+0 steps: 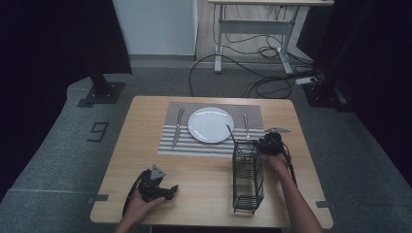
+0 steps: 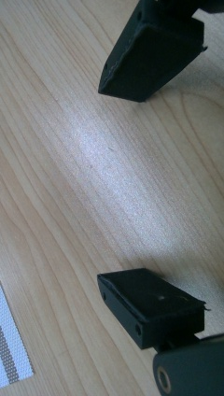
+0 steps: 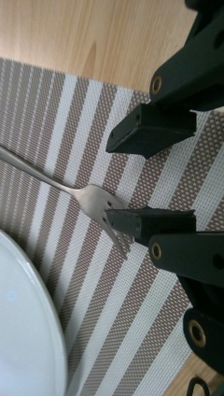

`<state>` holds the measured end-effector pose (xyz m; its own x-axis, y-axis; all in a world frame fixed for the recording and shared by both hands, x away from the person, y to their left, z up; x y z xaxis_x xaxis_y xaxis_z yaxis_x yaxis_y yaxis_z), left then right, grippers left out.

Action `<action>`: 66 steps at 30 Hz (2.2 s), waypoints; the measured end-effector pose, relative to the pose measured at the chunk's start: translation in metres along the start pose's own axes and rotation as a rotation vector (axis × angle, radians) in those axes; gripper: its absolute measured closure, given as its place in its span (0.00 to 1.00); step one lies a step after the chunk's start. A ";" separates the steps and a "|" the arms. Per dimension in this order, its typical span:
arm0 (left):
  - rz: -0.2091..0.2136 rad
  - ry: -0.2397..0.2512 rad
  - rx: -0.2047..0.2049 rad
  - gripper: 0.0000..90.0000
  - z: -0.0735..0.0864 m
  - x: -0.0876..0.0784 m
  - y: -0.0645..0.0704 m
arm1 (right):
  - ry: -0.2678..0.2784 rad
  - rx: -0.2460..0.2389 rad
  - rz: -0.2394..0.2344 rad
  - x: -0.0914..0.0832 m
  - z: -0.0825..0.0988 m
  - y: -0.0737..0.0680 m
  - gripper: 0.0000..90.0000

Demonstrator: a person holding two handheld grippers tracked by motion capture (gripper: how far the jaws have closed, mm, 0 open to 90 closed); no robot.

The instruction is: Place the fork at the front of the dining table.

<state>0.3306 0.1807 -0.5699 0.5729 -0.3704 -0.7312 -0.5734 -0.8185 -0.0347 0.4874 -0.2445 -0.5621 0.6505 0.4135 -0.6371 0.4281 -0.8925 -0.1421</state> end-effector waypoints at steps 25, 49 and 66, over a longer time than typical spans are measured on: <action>-0.003 0.000 -0.002 0.11 0.001 -0.001 0.000 | 0.069 0.053 -0.051 -0.062 0.030 -0.006 0.55; -0.004 0.001 -0.003 0.11 0.001 -0.001 0.000 | 0.128 0.026 -0.063 -0.125 0.092 -0.022 0.52; -0.006 0.001 -0.005 0.11 0.001 -0.001 0.000 | 0.075 -0.012 -0.050 -0.136 0.122 -0.027 0.51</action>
<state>0.3293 0.1810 -0.5699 0.5768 -0.3661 -0.7303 -0.5673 -0.8227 -0.0357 0.3112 -0.2987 -0.5637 0.6730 0.4704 -0.5707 0.4687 -0.8682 -0.1629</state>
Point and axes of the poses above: each handheld gripper's, and its own axes: x roughly forward along the jaws, z roughly out of its underside, y roughly to its right, the point moved 3 cm from there along x, roughly forward along the jaws, and after that the axes turned 3 degrees about -z, right-handed, at the moved point
